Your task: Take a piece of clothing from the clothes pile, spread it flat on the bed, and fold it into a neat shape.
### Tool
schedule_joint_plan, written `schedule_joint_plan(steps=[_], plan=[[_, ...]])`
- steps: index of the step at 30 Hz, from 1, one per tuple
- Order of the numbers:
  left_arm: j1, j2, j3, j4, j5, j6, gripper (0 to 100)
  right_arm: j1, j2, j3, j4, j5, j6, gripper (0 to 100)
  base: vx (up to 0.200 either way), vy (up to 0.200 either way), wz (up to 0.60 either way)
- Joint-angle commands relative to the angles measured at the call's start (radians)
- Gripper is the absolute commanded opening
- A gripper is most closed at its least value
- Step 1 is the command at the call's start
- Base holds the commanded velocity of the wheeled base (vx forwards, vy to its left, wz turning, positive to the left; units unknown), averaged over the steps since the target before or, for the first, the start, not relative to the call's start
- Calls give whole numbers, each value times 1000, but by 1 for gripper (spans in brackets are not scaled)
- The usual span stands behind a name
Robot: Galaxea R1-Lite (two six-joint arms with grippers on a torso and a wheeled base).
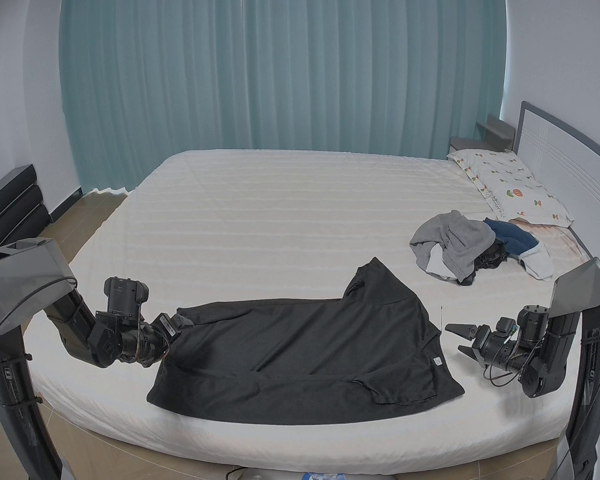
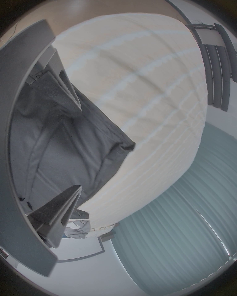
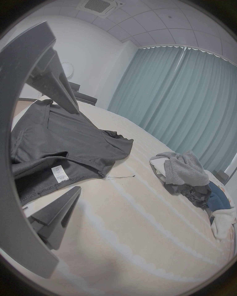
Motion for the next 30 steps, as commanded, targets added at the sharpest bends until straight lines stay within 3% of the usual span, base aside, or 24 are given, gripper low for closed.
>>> schedule_joint_plan(steps=[1,15,20,30], plan=[[37,3,-73,5,2,1,100,7,4,2,-10,9,7,100,0,0,0],[54,226,-369,28,1,41,100,14,16,-5,-12,11,60,100,0,0,0],[37,236,-415,110,-8,42,100,22,18,-5,-12,9,58,100,0,0,0],[27,258,-432,120,-8,41,100,25,19,-7,-12,9,55,100,0,0,0]])
